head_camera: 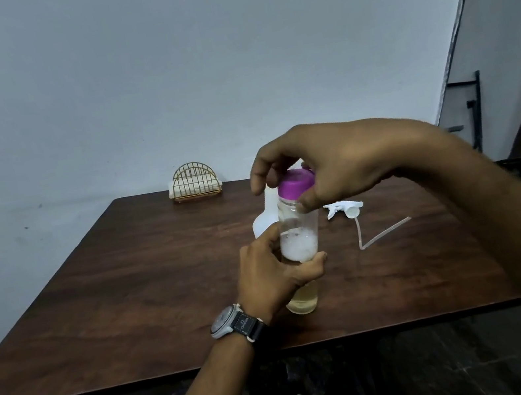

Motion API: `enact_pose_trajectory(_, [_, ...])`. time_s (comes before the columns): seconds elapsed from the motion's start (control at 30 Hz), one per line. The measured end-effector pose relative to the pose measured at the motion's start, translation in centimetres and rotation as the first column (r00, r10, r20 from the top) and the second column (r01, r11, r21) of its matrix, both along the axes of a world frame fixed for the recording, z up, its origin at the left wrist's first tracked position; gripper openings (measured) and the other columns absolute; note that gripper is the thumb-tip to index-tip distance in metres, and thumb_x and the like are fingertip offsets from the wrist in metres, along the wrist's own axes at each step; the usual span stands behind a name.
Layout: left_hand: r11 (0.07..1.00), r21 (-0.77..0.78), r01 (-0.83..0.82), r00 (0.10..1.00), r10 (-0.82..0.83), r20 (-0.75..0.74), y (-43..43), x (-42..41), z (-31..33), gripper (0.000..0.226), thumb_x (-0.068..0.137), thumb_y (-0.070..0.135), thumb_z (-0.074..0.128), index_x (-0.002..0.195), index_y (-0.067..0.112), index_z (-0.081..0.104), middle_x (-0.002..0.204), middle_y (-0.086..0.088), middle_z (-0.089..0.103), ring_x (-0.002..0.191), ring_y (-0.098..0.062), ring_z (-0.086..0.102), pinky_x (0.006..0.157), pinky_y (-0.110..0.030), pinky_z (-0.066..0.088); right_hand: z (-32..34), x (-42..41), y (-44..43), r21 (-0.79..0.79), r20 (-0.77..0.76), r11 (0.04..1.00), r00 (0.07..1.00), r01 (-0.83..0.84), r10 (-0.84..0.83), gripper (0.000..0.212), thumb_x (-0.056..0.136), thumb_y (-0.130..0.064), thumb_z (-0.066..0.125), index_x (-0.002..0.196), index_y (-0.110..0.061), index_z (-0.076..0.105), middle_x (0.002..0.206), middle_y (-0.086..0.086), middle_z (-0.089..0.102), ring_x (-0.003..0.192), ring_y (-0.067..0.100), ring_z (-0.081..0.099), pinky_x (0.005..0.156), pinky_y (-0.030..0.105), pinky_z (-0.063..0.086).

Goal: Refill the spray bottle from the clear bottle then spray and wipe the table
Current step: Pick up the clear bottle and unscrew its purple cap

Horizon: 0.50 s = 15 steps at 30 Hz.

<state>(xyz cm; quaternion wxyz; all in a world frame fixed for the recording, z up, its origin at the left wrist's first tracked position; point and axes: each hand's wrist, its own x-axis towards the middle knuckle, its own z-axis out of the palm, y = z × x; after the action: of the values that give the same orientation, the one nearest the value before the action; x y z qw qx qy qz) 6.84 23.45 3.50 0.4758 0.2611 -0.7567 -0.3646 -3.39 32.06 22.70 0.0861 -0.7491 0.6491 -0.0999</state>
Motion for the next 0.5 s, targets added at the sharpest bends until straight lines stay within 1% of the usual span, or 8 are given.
enact_pose_trajectory(0.03, [1.000,-0.002,-0.001,1.000,0.001,0.004,-0.02,-0.04,0.04,0.053,0.060,0.030,0.094,0.108,0.029,0.074,0.083,0.013,0.076,0.077,0.003,0.071,0.069,-0.027,0.060,0.06,-0.12,0.05,-0.018,0.036,1.000,0.999,-0.008,0.009,0.042,0.084,-0.018,0.080,0.115,-0.042,0.067,0.116,-0.014,0.066,0.102,-0.005,0.063,0.087,0.028,0.055])
enact_pose_trajectory(0.1, [1.000,0.004,0.004,1.000,-0.004,0.007,-0.12,-0.06,-0.01,0.053,0.060,0.032,0.093,0.108,0.031,0.073,0.085,0.013,0.076,0.078,0.004,0.072,0.070,-0.029,0.060,0.33,-0.17,-0.16,-0.140,0.029,0.988,0.998,0.061,-0.057,0.038,0.083,-0.051,0.079,0.119,-0.044,0.067,0.121,-0.019,0.065,0.114,-0.003,0.060,0.094,0.028,0.052])
enact_pose_trajectory(0.13, [1.000,0.009,0.008,1.000,-0.008,0.005,-0.13,-0.08,-0.05,0.053,0.059,0.033,0.093,0.109,0.032,0.073,0.086,0.013,0.077,0.079,0.003,0.072,0.071,-0.030,0.061,0.41,-0.16,-0.30,-0.205,-0.021,0.971,0.991,0.123,-0.130,0.043,0.083,-0.064,0.073,0.119,-0.043,0.068,0.120,-0.019,0.065,0.111,0.000,0.062,0.092,0.031,0.052])
enact_pose_trajectory(0.2, [1.000,0.008,0.008,1.000,-0.008,-0.002,-0.14,-0.07,-0.20,0.054,0.060,0.031,0.094,0.109,0.032,0.073,0.086,0.012,0.077,0.079,0.003,0.072,0.071,-0.031,0.061,0.38,-0.08,-0.65,-0.271,-0.162,0.938,0.950,0.216,-0.266,0.052,0.083,-0.073,0.064,0.118,-0.036,0.072,0.113,-0.013,0.068,0.101,0.008,0.064,0.083,0.035,0.053])
enact_pose_trajectory(0.27, [1.000,0.012,0.013,1.000,-0.013,-0.012,-0.14,-0.08,-0.29,0.053,0.060,0.030,0.094,0.108,0.032,0.072,0.087,0.011,0.077,0.079,0.003,0.072,0.071,-0.032,0.061,0.14,0.10,-0.88,-0.241,-0.243,0.944,0.928,0.225,-0.283,0.044,0.088,-0.067,0.065,0.108,-0.030,0.078,0.101,-0.009,0.073,0.090,0.009,0.066,0.075,0.032,0.055])
enact_pose_trajectory(0.37, [0.999,0.024,0.021,1.000,-0.020,-0.014,-0.13,-0.10,-0.21,0.053,0.060,0.030,0.094,0.108,0.033,0.072,0.089,0.011,0.077,0.080,0.002,0.073,0.071,-0.033,0.062,0.54,0.40,-0.48,-0.147,-0.248,0.969,0.941,0.198,-0.230,0.019,0.091,-0.045,0.073,0.108,-0.038,0.077,0.086,-0.022,0.065,0.078,-0.001,0.060,0.061,0.024,0.046])
enact_pose_trajectory(0.47, [0.999,0.041,0.016,1.000,-0.016,-0.010,-0.07,-0.10,-0.20,0.053,0.060,0.028,0.094,0.108,0.031,0.073,0.087,0.011,0.077,0.078,0.002,0.073,0.071,-0.032,0.061,0.72,0.06,-0.18,-0.077,-0.195,0.989,0.970,0.130,-0.143,0.035,0.087,-0.014,0.069,0.100,-0.045,0.076,0.093,-0.022,0.073,0.099,0.009,0.071,0.077,0.035,0.061])
enact_pose_trajectory(0.5, [0.999,0.041,0.018,1.000,-0.018,-0.010,-0.05,-0.10,-0.18,0.053,0.060,0.028,0.094,0.108,0.032,0.073,0.086,0.011,0.077,0.078,0.002,0.073,0.071,-0.032,0.061,0.56,-0.15,-0.17,-0.061,-0.164,0.992,0.979,0.113,-0.121,0.040,0.086,-0.007,0.065,0.098,-0.043,0.076,0.094,-0.024,0.073,0.102,0.008,0.070,0.079,0.032,0.061])
